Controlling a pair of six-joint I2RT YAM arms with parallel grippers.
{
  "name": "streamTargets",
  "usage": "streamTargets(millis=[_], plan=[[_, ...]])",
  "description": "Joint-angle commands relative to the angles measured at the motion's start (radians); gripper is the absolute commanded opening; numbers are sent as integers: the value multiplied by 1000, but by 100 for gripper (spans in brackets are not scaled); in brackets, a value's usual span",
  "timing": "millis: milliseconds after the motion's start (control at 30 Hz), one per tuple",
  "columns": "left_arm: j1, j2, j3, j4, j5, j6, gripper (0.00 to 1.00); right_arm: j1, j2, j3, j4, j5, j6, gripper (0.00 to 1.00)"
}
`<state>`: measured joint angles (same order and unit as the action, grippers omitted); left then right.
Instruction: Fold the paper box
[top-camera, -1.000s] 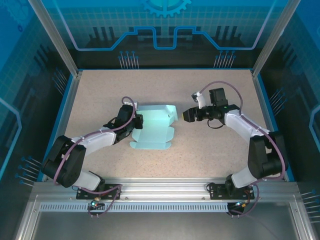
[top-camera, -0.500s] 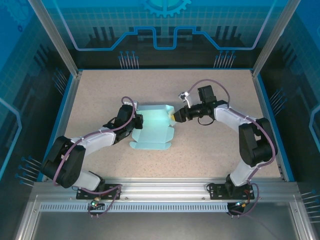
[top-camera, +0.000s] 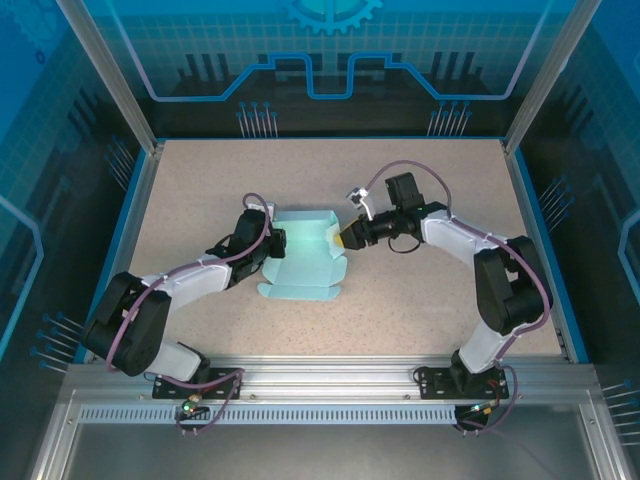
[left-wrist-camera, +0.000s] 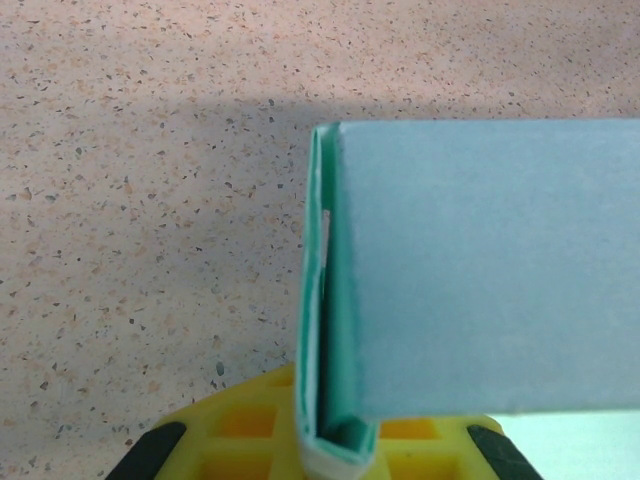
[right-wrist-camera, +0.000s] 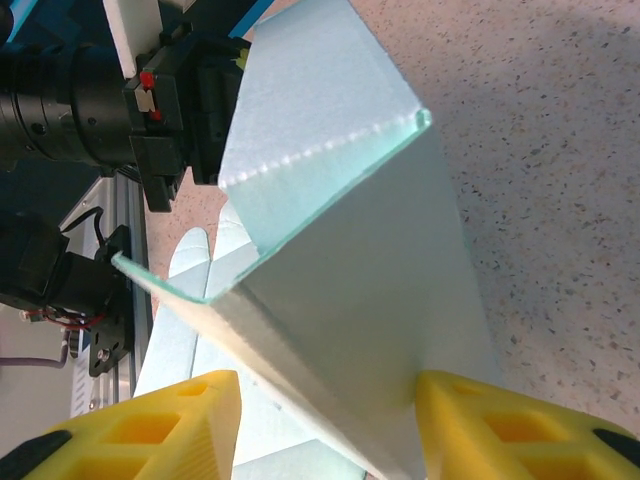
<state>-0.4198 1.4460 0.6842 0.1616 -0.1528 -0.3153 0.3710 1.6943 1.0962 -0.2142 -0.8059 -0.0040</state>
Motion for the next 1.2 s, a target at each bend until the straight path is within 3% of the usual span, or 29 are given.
streamTargets(millis=[0,267,767,1167], plan=[[1,-23,5,4,24,-1,12,28,-40,1,26,16,6,51],[1,-26,2,5,24,-1,12,57,-51,4,39,115,32,50],[0,-27,2,7,28,-4,12,167,-111,-42,102,437,86,47],[0,-28,-2,7,29,-4,12,250,-98,-52,156,573,87,44]])
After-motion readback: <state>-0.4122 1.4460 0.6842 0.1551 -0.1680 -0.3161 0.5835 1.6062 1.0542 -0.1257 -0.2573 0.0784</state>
